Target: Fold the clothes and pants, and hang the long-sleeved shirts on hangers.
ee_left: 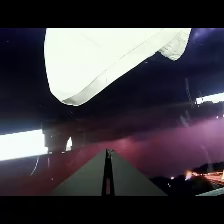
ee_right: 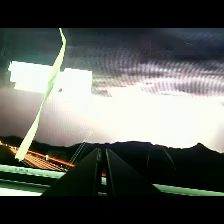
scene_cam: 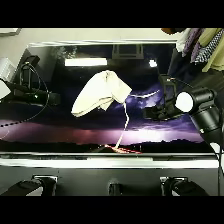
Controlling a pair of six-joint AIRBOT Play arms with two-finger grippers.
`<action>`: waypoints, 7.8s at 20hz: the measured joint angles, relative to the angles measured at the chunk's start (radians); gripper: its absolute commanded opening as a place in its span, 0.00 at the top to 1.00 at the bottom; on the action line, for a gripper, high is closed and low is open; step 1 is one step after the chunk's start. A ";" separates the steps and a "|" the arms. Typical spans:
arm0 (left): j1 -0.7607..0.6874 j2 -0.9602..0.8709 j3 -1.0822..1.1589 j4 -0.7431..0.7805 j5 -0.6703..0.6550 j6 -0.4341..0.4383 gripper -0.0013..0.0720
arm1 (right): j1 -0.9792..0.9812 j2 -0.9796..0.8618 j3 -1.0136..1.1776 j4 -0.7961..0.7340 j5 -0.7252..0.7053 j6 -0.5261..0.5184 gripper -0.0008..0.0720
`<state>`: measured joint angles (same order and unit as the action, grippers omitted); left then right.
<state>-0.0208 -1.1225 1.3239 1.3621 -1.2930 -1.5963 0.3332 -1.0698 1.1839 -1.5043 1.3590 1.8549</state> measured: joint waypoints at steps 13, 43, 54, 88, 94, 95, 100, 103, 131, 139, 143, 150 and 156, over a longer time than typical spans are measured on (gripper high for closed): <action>0.000 0.000 0.000 0.000 0.000 0.000 0.97 | 0.000 0.000 0.000 0.000 0.000 0.000 0.89; 0.253 -0.089 -0.455 -0.361 0.418 0.188 0.02 | 0.000 0.000 0.000 0.000 0.014 0.000 0.86; 0.180 -0.351 -0.435 -0.579 0.590 0.341 0.52 | 0.000 -0.001 0.000 0.001 -0.034 0.148 0.50; 0.169 -0.390 -0.293 -0.596 0.488 0.367 0.97 | 0.245 -0.704 0.002 1.098 -1.226 -0.114 0.95; 0.170 -0.388 -0.293 -0.595 0.486 0.367 0.97 | 0.248 -0.680 0.002 1.101 -1.270 -0.073 0.96; 0.173 -0.383 -0.292 -0.595 0.482 0.367 0.97 | 0.246 -0.667 0.002 1.101 -1.270 -0.072 0.96; 0.261 -0.272 -0.291 -0.595 0.474 0.367 0.97 | 0.169 -0.530 0.002 1.010 -1.170 -0.101 0.96; 0.356 -0.143 -0.291 -0.597 0.453 0.356 0.97 | 0.076 -0.394 0.002 0.883 -1.020 -0.112 0.96; 0.512 0.399 -0.630 -0.654 0.251 0.156 0.97 | -0.224 -0.049 0.002 0.178 -0.387 0.278 0.95; 0.466 0.268 -0.737 -0.656 0.336 0.182 0.97 | -0.287 -0.256 0.002 0.315 -0.397 0.162 0.23; 0.462 0.226 -0.744 -0.655 0.343 0.235 0.97 | -0.463 -0.171 -0.011 0.391 -0.137 -0.095 0.25; 0.462 0.200 -0.746 -0.646 0.343 0.262 0.97 | -0.536 0.054 -0.427 0.586 -0.042 -0.258 0.23; 0.462 0.197 -0.746 -0.643 0.342 0.266 0.97 | -0.227 0.119 -0.744 0.771 -0.336 -0.188 0.22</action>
<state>0.4412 -0.9257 0.5777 0.7189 -0.9512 -1.3308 0.1059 -0.9508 0.4397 -0.7338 1.0229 1.6665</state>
